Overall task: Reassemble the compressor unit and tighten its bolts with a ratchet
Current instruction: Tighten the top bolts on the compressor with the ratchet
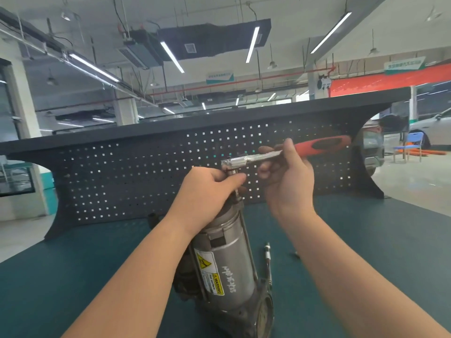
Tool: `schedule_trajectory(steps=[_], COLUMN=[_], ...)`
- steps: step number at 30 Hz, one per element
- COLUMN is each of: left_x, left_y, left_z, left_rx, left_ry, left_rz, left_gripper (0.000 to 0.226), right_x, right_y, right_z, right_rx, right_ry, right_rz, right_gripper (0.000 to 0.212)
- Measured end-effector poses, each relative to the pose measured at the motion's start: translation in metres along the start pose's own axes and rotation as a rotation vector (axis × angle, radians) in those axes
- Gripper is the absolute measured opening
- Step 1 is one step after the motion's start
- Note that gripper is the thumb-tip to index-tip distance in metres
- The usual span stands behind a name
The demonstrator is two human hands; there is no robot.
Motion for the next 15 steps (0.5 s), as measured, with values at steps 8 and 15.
schedule_trajectory(steps=[8, 15], left_x=[-0.007, -0.002], left_y=[0.010, 0.003], left_z=[-0.003, -0.002], left_rx=[-0.045, 0.003], left_ry=[0.072, -0.020], left_rz=[0.047, 0.014], left_gripper=[0.033, 0.030], right_x=[0.062, 0.003], right_y=[-0.064, 0.001], right_z=[-0.048, -0.003], right_rx=[-1.093, -0.005], right_ry=[-0.565, 0.014], right_rz=[-0.922, -0.030], right_gripper=[0.013, 0.021])
Point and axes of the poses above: each hand's wrist, its own y-axis towards the middle knuckle, its own x-axis out of the palm, z = x × y, the point moved 8 cm from there along y, towards the middle knuckle, and after that the axes turned 15 degrees about -x, right-handed, at the moved point
